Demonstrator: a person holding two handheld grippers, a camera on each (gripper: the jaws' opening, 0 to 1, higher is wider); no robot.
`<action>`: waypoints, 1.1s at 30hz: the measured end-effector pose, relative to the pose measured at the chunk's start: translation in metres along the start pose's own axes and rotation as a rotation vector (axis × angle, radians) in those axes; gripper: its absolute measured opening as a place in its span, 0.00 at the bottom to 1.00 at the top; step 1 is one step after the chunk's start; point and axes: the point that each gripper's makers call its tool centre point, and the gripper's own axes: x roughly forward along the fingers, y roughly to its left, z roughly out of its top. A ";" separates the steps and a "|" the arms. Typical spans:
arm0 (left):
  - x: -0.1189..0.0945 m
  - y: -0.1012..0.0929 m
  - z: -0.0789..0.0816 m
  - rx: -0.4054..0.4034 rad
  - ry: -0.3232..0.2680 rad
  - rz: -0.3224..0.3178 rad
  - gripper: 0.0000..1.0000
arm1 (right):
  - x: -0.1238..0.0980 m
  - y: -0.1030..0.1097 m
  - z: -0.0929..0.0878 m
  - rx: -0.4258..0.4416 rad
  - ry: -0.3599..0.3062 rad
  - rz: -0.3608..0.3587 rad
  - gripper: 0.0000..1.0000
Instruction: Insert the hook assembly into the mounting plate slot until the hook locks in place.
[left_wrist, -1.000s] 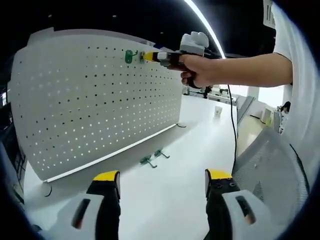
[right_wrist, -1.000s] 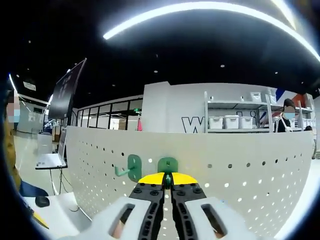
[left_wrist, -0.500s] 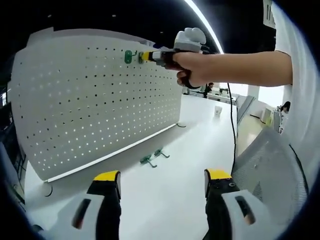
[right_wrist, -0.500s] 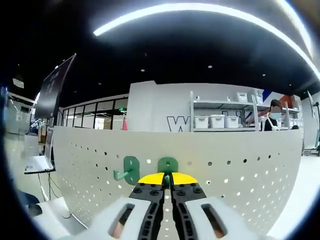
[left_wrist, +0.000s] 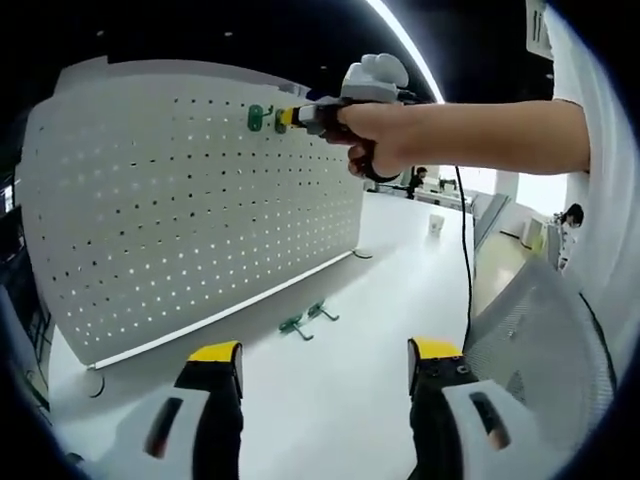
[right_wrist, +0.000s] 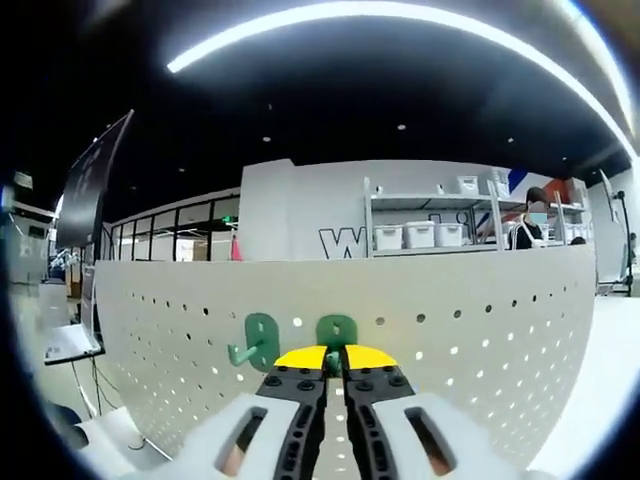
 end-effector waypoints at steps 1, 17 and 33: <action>0.000 0.000 0.000 -0.002 -0.001 0.001 0.69 | 0.000 0.001 0.000 0.020 -0.001 0.009 0.04; 0.000 0.004 0.002 -0.002 0.000 0.009 0.69 | -0.013 0.020 0.004 0.061 -0.034 0.247 0.28; 0.000 0.004 0.004 0.004 0.004 0.004 0.70 | -0.033 0.021 0.012 0.048 -0.070 0.361 0.52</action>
